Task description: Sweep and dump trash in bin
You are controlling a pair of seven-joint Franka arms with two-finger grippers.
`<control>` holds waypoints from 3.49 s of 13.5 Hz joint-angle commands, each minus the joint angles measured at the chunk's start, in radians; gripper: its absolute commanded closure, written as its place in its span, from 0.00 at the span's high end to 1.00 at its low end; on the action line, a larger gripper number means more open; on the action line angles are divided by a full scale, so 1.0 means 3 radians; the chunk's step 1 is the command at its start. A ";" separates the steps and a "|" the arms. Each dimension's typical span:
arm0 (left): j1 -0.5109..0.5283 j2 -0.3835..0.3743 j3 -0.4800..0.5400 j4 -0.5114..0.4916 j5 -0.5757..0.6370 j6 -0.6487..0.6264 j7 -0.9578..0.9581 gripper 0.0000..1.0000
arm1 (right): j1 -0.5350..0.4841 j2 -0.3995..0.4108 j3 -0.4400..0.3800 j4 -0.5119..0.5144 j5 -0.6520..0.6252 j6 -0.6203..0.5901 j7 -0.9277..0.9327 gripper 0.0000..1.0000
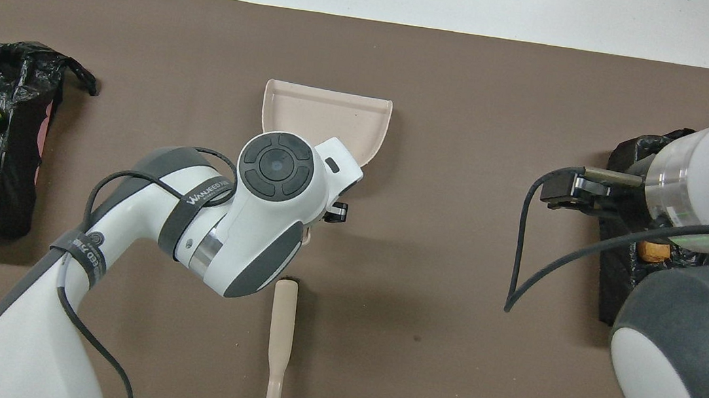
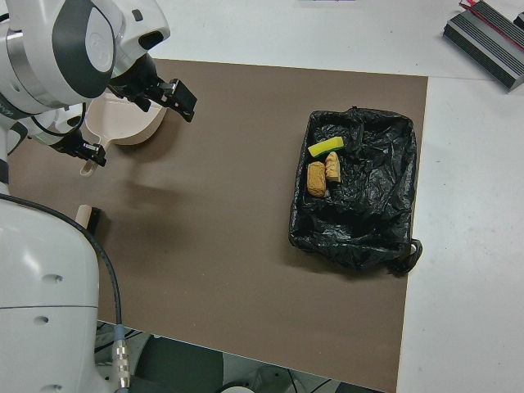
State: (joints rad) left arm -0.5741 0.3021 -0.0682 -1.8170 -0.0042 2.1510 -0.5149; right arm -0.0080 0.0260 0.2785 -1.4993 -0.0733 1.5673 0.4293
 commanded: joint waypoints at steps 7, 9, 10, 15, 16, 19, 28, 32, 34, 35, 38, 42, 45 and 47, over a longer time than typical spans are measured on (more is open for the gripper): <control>-0.0137 -0.0035 0.0084 -0.0187 -0.0073 0.0224 0.0019 1.00 | -0.0132 -0.0020 -0.0023 0.0054 0.0004 -0.0070 -0.0300 1.00; -0.0091 -0.0157 0.0120 -0.0177 -0.0068 0.0112 0.0014 1.00 | -0.0106 -0.0051 -0.0120 0.0038 0.0014 -0.0090 -0.0332 1.00; -0.0045 -0.0194 0.0160 -0.0146 -0.0052 0.0015 0.0024 1.00 | -0.0035 -0.0061 -0.0171 0.0018 0.0014 -0.0111 -0.0316 1.00; 0.0399 -0.0530 0.0191 -0.0090 -0.0011 -0.0230 0.0232 1.00 | 0.0150 -0.0169 -0.0545 -0.0192 0.0183 -0.0080 -0.0342 1.00; 0.0552 -0.0633 0.0192 -0.0090 -0.0011 -0.0327 0.0401 1.00 | 0.0139 -0.0159 -0.0545 -0.0177 0.0198 -0.0075 -0.0342 1.00; 0.0977 -0.0848 0.0192 -0.0095 -0.0011 -0.0741 0.0983 1.00 | 0.0154 -0.0107 -0.0540 -0.0029 0.0168 -0.0116 -0.0332 1.00; 0.1867 -0.1374 0.0207 -0.0059 -0.0011 -0.1223 0.2115 1.00 | 0.0119 -0.0107 -0.0545 0.0171 0.0193 -0.0464 -0.0332 1.00; 0.1949 -0.1437 0.0263 0.0236 -0.0006 -0.1508 0.2182 1.00 | 0.0114 -0.0158 -0.0545 0.0115 0.0208 -0.0520 -0.0332 1.00; 0.1950 -0.1421 0.0263 0.0380 0.0171 -0.1744 0.2278 1.00 | 0.0114 -0.0204 -0.0540 0.0064 0.0214 -0.0551 -0.0342 1.00; 0.1924 -0.1416 0.0263 0.0406 0.0218 -0.1760 0.2274 1.00 | 0.0109 -0.0204 -0.0545 0.0063 0.0269 -0.0581 -0.0347 1.00; 0.1904 -0.1406 0.0232 0.0681 0.0071 -0.1979 0.2223 1.00 | 0.0037 -0.0199 -0.0555 0.0063 0.0321 -0.0541 -0.0505 1.00; 0.1888 -0.1406 0.0207 0.0760 0.0019 -0.2184 0.2120 1.00 | 0.0027 -0.0164 -0.0565 0.0074 0.0280 -0.0438 -0.0572 1.00; 0.1888 -0.1406 0.0207 0.0754 0.0019 -0.2210 0.2120 1.00 | 0.0027 -0.0174 -0.0570 0.0069 0.0280 -0.0372 -0.0572 1.00; 0.1883 -0.1406 0.0207 0.0754 0.0004 -0.2144 0.2080 1.00 | 0.0027 -0.0174 -0.0570 0.0069 0.0275 -0.0367 -0.0567 1.00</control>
State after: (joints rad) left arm 0.0033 -0.1261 -0.0130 -1.6072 0.0091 1.5141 0.1306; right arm 0.0114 -0.0150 0.1066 -1.4624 -0.0011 1.4349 0.2877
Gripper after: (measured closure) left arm 0.000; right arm 0.000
